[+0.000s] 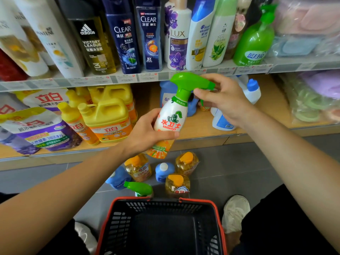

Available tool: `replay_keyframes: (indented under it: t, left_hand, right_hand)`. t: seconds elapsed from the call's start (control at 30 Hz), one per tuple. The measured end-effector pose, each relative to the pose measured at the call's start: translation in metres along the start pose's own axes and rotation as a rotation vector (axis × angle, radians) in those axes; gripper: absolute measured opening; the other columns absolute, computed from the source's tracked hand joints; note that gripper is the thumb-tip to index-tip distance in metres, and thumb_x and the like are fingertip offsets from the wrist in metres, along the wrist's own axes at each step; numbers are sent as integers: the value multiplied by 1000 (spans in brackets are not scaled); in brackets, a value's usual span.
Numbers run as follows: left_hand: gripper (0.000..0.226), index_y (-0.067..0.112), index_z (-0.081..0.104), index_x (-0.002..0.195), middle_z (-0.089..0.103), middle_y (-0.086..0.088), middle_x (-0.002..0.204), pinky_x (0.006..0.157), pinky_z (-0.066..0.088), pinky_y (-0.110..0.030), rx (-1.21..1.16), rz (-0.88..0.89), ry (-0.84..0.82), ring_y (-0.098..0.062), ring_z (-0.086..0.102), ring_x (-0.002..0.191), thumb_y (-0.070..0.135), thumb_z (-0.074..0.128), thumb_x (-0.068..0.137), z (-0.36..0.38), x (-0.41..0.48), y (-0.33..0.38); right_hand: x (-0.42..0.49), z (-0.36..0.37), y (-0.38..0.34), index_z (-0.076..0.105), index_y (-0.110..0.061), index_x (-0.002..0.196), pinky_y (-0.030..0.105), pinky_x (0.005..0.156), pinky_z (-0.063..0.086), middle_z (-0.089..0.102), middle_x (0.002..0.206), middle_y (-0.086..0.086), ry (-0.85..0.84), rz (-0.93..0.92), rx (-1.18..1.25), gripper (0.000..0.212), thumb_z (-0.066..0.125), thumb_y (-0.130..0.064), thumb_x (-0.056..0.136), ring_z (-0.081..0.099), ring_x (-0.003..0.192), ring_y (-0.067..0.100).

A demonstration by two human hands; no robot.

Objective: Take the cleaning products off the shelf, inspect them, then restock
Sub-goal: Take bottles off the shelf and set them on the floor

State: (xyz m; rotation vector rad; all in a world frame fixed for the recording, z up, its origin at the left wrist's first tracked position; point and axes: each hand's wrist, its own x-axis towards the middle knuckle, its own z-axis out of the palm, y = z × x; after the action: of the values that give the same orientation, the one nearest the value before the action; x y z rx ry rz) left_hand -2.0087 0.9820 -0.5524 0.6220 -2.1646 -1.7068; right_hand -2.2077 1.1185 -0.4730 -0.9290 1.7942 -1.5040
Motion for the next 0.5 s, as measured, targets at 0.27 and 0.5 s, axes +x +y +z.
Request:
replay_keyframes:
  t: [0.27,0.5]
  left_hand:
    - [92,24,62,131,71,6,107,80,59,-42,503,63,-3,-12,69,94,69,79,53,-27,-14,-6]
    - [84,33,62,131,71,10,105,71,56,-36,820,179,40,-15,66,91,70,75,57,-37,-24,-2]
  right_hand:
    - [4,2,-6,64,-22,130,26,88,52,63,119,-2,-318,-287,-652,69,92,-17,67,61,106,13]
    - [3,20,1,74,-27,111,42,90,53,71,107,-4,-450,-242,-789,45,90,-21,69,64,100,16]
